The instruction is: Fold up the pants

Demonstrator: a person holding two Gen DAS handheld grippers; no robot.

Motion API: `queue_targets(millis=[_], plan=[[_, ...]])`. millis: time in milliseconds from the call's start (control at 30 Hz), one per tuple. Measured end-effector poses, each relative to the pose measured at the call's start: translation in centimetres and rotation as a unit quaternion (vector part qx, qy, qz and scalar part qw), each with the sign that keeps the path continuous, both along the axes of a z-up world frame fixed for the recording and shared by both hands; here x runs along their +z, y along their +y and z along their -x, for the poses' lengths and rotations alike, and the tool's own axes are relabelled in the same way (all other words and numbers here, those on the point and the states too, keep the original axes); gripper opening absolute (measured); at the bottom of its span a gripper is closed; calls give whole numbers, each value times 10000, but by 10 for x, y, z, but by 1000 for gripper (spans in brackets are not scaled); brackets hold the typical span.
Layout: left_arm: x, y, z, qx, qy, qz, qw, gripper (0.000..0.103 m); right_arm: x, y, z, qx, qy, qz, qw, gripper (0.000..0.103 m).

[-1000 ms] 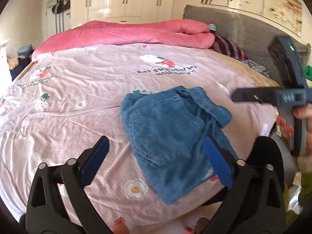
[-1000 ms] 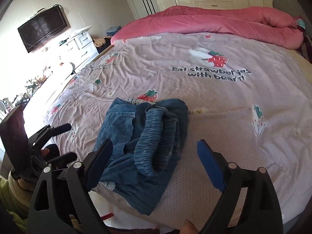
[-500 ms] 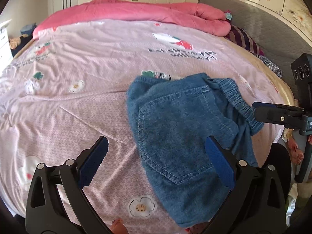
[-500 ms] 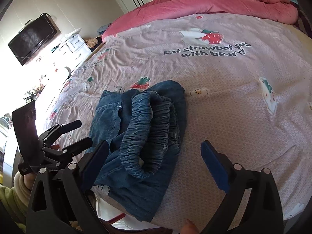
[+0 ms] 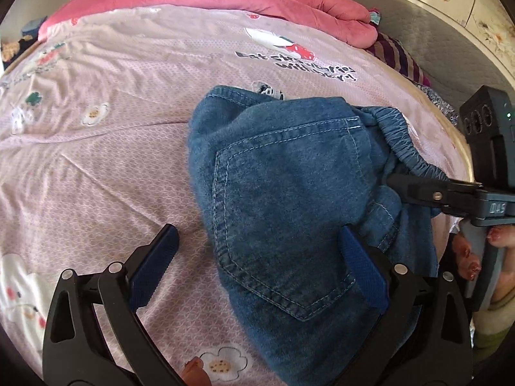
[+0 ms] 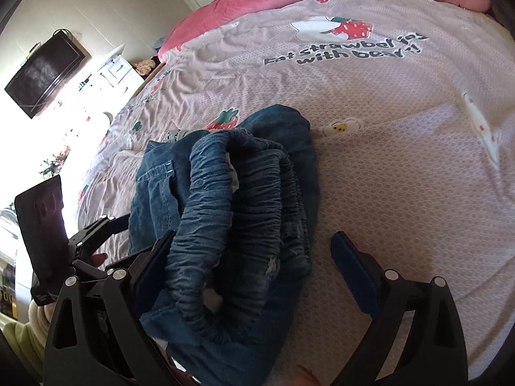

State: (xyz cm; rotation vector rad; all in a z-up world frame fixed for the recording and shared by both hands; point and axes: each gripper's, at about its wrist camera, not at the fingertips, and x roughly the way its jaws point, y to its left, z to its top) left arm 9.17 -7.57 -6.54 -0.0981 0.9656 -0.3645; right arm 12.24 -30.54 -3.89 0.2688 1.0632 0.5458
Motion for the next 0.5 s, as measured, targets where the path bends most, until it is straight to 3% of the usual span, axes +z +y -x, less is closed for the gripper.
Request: queue_targets(millis=[33, 67, 233, 333, 500], plan=[[-1, -1, -1, -22, 23, 60, 10000, 90, -1, 1, -1, 36, 17, -41, 10000, 70], [-1, -1, -2, -37, 29, 123, 9999, 86, -2, 3, 0, 51, -3, -11, 10000, 68], [4, -10, -1, -290, -24, 388, 9988, 41, 4, 4, 4, 83, -219, 90, 9997, 52], [13, -10, 0, -280, -146, 384, 9988, 29, 16, 7, 9, 113, -472, 175, 9987, 43], [35, -8, 0, -309, -475, 317, 9979, 27, 39, 15, 5, 173, -782, 102, 9967, 40]])
